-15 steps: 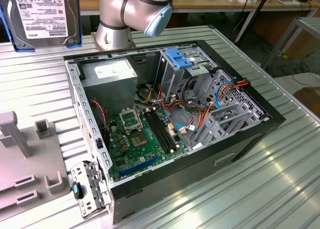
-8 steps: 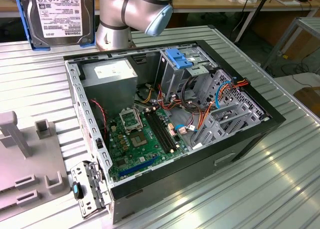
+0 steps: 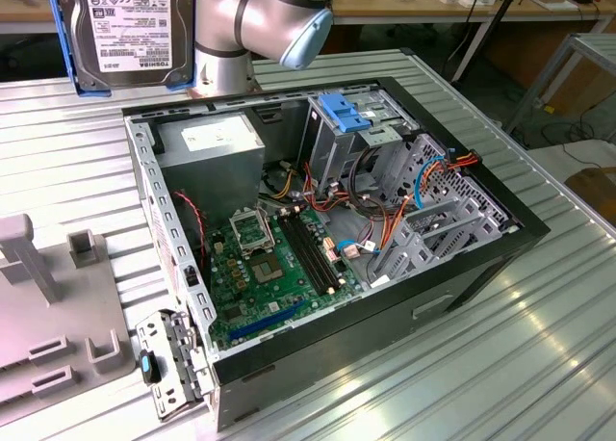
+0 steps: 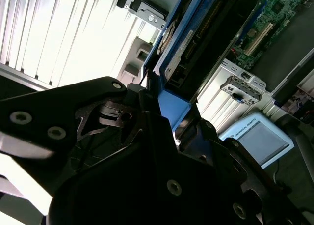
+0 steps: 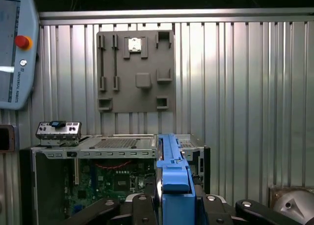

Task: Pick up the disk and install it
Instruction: 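Pick up the disk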

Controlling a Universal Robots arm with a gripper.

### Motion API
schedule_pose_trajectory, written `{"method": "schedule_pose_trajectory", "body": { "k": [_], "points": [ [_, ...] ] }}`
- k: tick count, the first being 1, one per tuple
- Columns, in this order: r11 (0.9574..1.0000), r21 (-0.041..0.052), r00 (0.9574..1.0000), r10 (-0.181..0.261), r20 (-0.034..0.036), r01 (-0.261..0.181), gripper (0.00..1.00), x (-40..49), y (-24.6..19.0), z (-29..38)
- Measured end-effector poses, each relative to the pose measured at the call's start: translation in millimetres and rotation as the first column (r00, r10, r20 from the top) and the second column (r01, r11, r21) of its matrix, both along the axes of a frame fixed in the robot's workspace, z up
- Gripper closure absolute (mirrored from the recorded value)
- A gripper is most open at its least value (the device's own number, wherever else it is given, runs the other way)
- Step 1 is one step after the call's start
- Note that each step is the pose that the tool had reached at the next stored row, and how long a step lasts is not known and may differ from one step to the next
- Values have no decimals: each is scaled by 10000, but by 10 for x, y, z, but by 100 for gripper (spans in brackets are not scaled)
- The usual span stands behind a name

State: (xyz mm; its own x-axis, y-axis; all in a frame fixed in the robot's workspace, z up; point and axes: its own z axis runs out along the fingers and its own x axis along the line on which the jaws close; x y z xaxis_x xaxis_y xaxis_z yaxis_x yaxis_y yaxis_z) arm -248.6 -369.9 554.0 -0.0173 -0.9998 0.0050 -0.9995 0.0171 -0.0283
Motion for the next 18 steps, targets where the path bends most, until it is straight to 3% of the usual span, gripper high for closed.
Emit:
{"method": "schedule_pose_trajectory", "body": {
  "k": [18],
  "points": [
    [10000, 1, 10000, 0, 0, 0, 63, 234, 0, -13]
  ]
}}
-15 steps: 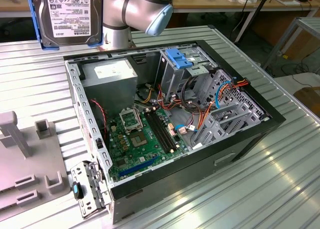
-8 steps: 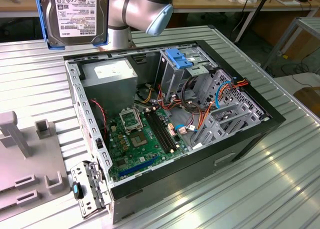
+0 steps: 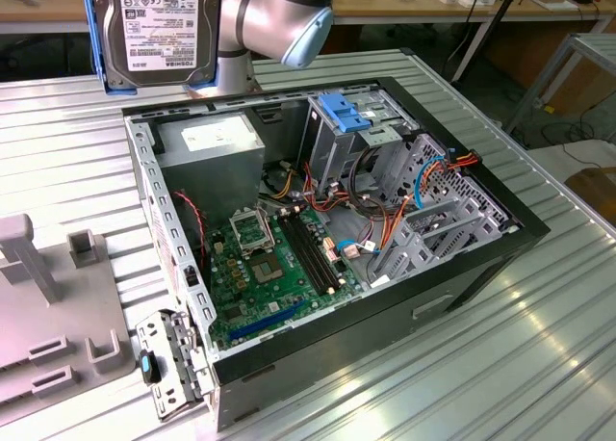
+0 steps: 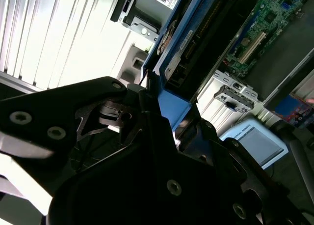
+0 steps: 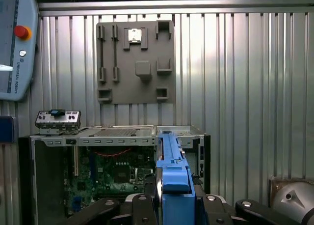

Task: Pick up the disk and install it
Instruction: 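Pick up the disk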

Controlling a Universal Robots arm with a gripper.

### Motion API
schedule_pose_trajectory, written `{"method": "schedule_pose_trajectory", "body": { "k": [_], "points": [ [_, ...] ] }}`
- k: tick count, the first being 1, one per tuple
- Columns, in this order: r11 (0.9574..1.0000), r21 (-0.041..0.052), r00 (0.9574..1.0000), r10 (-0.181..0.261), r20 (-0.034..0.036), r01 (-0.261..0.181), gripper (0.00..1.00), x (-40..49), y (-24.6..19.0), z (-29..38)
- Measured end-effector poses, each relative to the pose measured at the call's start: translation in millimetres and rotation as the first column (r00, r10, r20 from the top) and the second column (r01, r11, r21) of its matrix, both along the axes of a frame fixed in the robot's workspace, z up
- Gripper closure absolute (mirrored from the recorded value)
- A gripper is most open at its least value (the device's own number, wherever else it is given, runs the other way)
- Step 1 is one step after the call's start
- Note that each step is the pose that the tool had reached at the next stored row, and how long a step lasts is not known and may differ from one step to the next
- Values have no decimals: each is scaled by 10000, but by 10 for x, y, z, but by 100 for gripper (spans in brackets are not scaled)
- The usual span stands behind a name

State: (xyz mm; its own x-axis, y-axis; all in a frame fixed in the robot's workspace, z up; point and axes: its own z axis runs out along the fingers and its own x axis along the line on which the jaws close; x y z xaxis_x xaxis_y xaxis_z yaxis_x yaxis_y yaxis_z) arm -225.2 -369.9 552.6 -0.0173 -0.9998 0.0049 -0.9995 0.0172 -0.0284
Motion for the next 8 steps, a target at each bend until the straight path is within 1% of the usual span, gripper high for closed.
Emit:
{"method": "schedule_pose_trajectory", "body": {
  "k": [1, 5, 8],
  "points": [
    [10000, 0, 10000, 0, -1, 0, 63, 10, 0, 0],
    [10000, -1, 10000, -1, 0, 1, 63, 95, 0, -10],
    [10000, 0, 10000, 1, 1, -1, 63, 191, 0, -24]
  ]
}}
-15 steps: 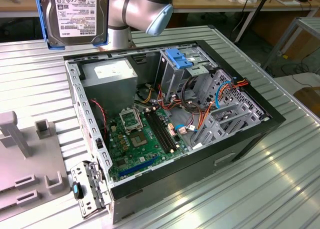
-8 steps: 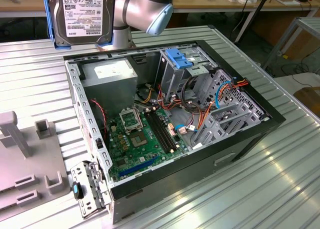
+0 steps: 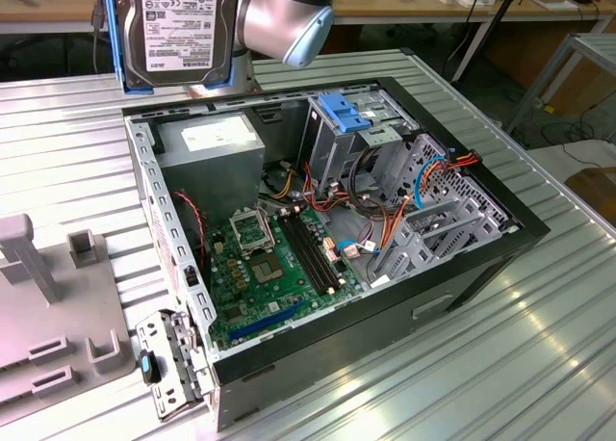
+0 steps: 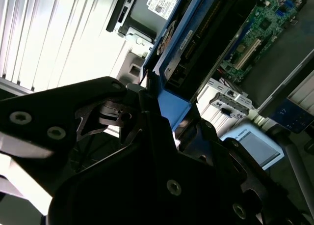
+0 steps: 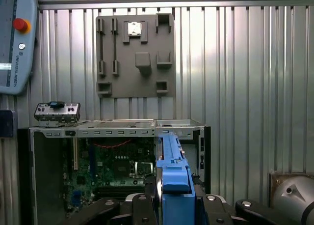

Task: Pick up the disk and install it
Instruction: 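Pick up the disk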

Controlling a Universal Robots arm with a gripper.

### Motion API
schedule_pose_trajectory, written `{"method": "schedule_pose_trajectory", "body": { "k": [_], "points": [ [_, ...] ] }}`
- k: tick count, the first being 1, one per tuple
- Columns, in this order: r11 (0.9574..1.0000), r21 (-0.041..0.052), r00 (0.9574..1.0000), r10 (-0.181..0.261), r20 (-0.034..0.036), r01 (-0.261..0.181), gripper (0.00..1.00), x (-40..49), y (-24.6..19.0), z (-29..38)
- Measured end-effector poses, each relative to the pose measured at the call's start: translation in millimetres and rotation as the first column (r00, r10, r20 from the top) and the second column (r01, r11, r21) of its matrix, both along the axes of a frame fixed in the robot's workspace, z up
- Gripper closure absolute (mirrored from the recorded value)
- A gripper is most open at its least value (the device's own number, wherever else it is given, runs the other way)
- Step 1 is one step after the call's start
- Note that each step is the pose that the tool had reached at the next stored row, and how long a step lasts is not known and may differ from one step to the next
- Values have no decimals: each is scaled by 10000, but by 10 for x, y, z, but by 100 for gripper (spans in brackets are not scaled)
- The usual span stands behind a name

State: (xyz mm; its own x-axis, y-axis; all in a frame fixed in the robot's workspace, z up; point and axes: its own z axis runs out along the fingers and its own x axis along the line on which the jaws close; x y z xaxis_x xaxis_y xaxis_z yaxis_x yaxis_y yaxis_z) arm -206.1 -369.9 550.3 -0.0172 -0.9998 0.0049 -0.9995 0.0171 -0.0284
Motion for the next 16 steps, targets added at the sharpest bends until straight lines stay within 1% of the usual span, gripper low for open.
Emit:
{"method": "schedule_pose_trajectory", "body": {
  "k": [1, 2, 5, 6, 8, 10, 12, 13, 15, 16],
  "points": [
    [10000, -1, 10000, -1, 6, 1, 63, 18, 0, -2],
    [10000, -2, 10000, -1, 73, 1, 63, 37, 0, -4],
    [10000, 0, 9990, -1, 457, 1, 63, 44, 0, -6],
    [10000, 1, 9986, 0, 524, 0, 63, 51, 0, -10],
    [10000, 5, 9986, -1, 523, 1, 63, 65, -14, -15],
    [10000, 19, 9986, -3, 524, 2, 63, 73, -57, -21],
    [10000, 36, 9986, -2, 523, 0, 63, 81, -150, -31],
    [10000, 38, 9986, -3, 524, 1, 63, 82, -179, -35],
    [10000, 36, 9986, -3, 523, 1, 63, 87, -250, -45],
    [10000, 36, 9986, -3, 523, 1, 63, 90, -278, -49]
  ]
}}
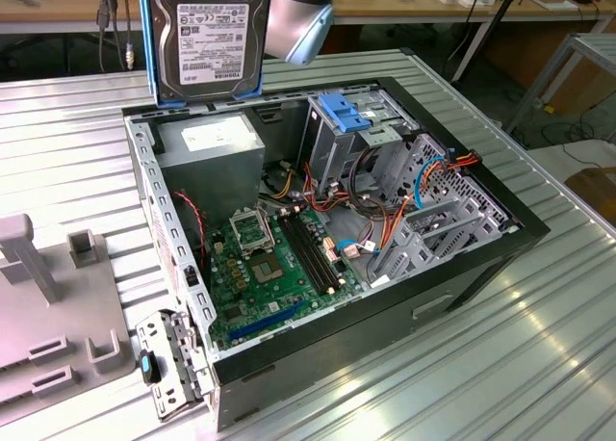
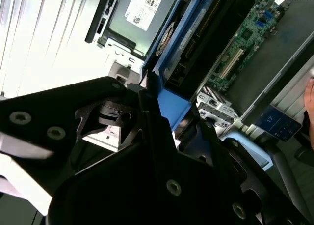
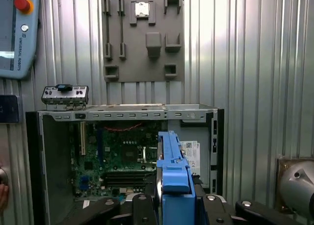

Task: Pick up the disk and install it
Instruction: 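Pick up the disk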

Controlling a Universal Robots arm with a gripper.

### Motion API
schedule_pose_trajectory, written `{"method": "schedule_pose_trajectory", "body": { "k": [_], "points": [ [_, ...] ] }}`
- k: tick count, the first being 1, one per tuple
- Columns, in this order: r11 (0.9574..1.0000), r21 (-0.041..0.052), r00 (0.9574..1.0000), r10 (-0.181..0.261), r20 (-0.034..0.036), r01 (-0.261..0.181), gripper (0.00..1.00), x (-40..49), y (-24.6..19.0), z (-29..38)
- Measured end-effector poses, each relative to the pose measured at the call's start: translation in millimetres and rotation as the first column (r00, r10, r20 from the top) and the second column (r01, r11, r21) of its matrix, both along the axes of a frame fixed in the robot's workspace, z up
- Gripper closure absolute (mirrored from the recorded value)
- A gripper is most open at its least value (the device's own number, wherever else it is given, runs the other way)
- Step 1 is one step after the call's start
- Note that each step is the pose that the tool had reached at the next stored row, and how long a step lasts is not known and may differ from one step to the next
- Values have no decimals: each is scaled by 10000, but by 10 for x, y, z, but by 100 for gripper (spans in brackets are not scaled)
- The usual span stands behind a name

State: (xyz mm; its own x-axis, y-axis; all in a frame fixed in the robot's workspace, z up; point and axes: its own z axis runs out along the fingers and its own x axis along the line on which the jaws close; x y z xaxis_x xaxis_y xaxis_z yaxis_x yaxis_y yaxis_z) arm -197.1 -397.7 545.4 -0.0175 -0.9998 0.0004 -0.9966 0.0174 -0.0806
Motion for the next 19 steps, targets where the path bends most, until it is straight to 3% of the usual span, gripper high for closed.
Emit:
{"method": "schedule_pose_trajectory", "body": {
  "k": [1, 4, 11, 13, 19],
  "points": [
    [10000, 1, 10000, 0, 0, 0, 63, 9, -46, -9],
    [10000, 1, 10000, -1, 1, 1, 63, 72, -70, -22],
    [10000, 1, 10000, 0, 22, 0, 63, 504, -73, -71],
    [10000, 0, 10000, -1, 46, 1, 63, 589, -73, -79],
    [10000, 1, 10000, 0, 83, 0, 63, 599, -73, -84]
  ]
}}
